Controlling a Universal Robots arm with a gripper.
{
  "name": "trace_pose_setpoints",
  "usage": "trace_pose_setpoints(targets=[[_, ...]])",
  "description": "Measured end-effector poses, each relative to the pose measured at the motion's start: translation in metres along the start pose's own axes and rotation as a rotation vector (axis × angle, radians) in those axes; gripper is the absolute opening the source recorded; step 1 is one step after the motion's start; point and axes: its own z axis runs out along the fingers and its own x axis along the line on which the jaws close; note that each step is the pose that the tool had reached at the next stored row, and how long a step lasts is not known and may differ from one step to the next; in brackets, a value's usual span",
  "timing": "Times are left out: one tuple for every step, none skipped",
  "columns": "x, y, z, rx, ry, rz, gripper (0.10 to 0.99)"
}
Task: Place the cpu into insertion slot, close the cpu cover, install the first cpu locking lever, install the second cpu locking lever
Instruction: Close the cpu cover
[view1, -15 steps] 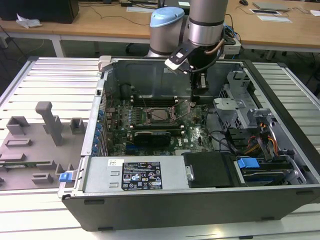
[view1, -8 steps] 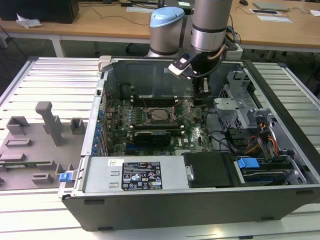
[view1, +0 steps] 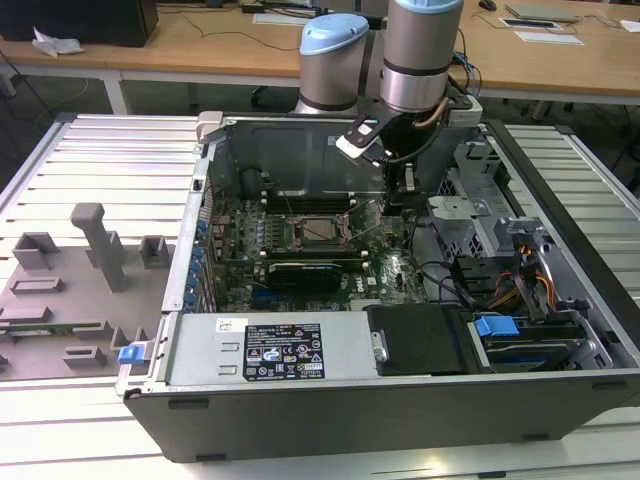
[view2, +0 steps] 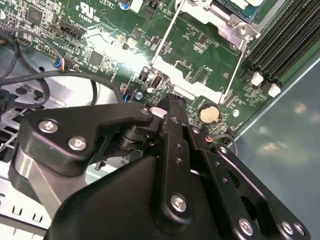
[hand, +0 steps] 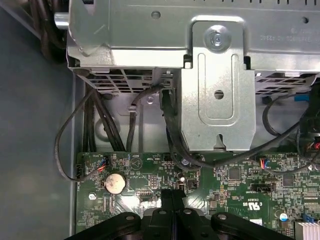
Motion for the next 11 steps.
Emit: trace_pose_setpoints(targets=[[0.0, 0.0004, 0.0002, 0.024, 0.0006, -0.001, 0.106], [0.0, 0.0009, 0.0005, 0.065, 0.0012, -0.003, 0.106], [0.0001, 0.0013, 0.0007, 0.091, 0.0011, -0.004, 0.106], [0.0001, 0.0013, 0.0007, 0.101, 0.001, -0.004, 0.106], [0.0001, 0.0013, 0.0007, 0.101, 0.001, -0.004, 0.106], [0.0001, 0.0013, 0.0007, 0.103, 0.001, -0.004, 0.106], [0.0001, 0.0013, 0.0007, 0.104, 0.001, -0.004, 0.106], [0.0002, 0.0005, 0.0007, 0.104, 0.0012, -0.004, 0.106], [0.0004, -0.0009, 0.0006, 0.104, 0.0012, -0.004, 0.106], [0.0005, -0.002, 0.0004, 0.104, 0.001, -0.004, 0.106], [0.0008, -0.0033, 0.0004, 0.104, 0.0011, -0.004, 0.106]])
